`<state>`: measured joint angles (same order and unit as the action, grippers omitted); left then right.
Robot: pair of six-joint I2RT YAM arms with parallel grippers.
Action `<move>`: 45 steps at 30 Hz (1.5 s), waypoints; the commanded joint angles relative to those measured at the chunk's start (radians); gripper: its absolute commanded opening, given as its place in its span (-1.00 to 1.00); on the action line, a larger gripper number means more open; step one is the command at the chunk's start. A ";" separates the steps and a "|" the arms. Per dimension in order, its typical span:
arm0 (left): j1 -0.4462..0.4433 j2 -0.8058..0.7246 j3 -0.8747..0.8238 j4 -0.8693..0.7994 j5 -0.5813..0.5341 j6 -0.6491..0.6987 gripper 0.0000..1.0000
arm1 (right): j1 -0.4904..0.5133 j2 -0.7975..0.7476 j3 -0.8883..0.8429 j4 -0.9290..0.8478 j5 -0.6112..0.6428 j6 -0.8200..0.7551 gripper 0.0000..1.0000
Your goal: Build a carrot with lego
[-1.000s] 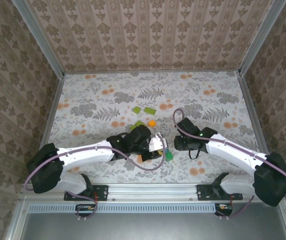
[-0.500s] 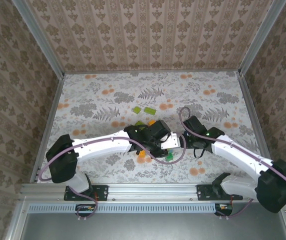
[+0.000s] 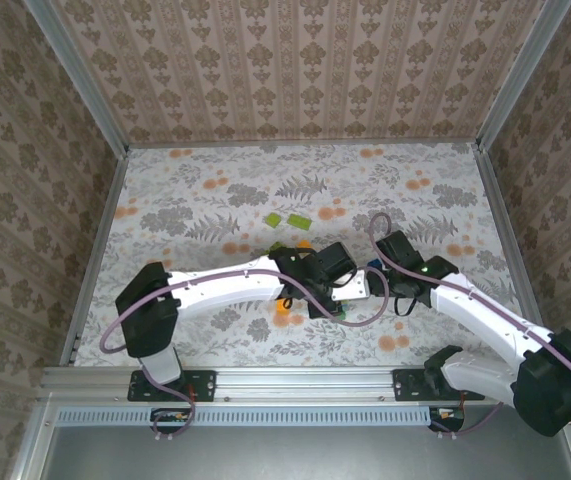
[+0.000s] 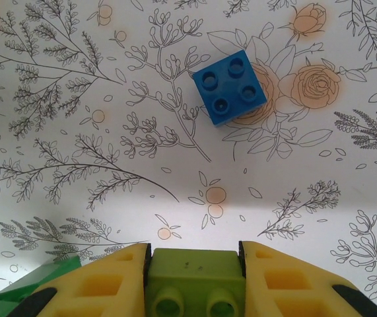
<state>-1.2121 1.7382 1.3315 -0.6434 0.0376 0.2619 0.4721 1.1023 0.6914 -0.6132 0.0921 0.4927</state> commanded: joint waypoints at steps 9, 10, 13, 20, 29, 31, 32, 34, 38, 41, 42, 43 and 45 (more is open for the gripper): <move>-0.007 0.081 0.125 -0.068 -0.018 -0.065 -0.39 | -0.012 -0.029 -0.015 -0.012 -0.037 -0.021 -0.50; -0.007 0.085 0.129 -0.068 -0.015 -0.069 -0.38 | -0.013 -0.030 -0.015 -0.013 -0.037 -0.022 -0.51; -0.009 0.090 0.127 -0.067 -0.011 -0.081 -0.39 | -0.012 -0.032 -0.015 -0.013 -0.037 -0.021 -0.51; -0.013 0.101 0.109 -0.061 -0.001 -0.102 -0.37 | -0.018 -0.041 -0.015 -0.017 -0.025 -0.018 -0.51; -0.018 0.102 0.083 -0.051 0.002 -0.123 -0.37 | -0.023 -0.041 -0.016 -0.017 -0.025 -0.018 -0.51; -0.018 0.097 0.072 -0.045 0.004 -0.128 -0.36 | -0.023 -0.041 -0.017 -0.017 -0.026 -0.019 -0.51; -0.018 0.095 0.068 -0.042 0.005 -0.130 -0.36 | -0.023 -0.041 -0.017 -0.017 -0.026 -0.019 -0.51; -0.018 0.099 0.064 -0.039 0.011 -0.131 -0.36 | -0.023 -0.041 -0.016 -0.017 -0.026 -0.019 -0.51; -0.018 0.111 0.066 -0.036 0.015 -0.130 -0.36 | -0.023 -0.042 -0.017 -0.017 -0.026 -0.018 -0.51; -0.018 0.116 0.071 -0.043 0.018 -0.133 -0.36 | -0.023 -0.040 -0.016 -0.017 -0.025 -0.020 -0.51; -0.018 0.115 0.068 -0.043 0.018 -0.137 -0.36 | -0.023 -0.039 -0.016 -0.016 -0.026 -0.020 -0.51; -0.018 0.112 0.064 -0.044 0.016 -0.139 -0.36 | -0.023 -0.039 -0.016 -0.017 -0.025 -0.020 -0.51; -0.019 0.108 0.058 -0.050 0.010 -0.147 -0.36 | -0.023 -0.038 -0.016 -0.016 -0.027 -0.020 -0.51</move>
<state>-1.2236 1.8309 1.4155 -0.6731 0.0380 0.1436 0.4530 1.0794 0.6777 -0.6155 0.0704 0.4915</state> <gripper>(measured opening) 0.348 0.313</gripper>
